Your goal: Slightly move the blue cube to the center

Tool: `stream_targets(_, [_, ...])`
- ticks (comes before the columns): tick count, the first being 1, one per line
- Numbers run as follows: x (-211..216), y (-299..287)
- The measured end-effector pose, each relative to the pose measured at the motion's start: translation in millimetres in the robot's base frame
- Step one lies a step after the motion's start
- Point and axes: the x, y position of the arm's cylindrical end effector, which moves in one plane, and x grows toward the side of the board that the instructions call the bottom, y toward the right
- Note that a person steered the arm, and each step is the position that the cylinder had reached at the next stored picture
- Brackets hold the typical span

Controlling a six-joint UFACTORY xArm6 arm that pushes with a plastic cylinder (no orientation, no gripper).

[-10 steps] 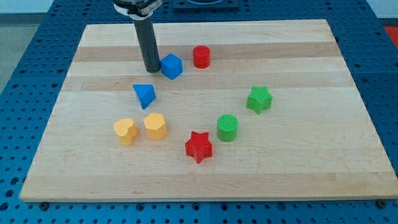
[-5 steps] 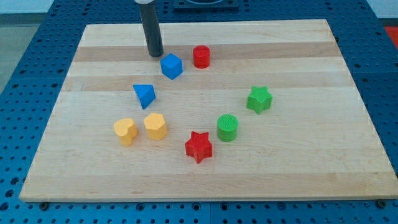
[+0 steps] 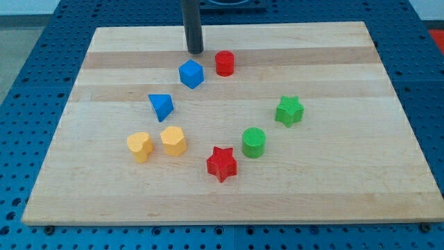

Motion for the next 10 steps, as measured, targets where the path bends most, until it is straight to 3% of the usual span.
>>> stream_targets(10, [48,0])
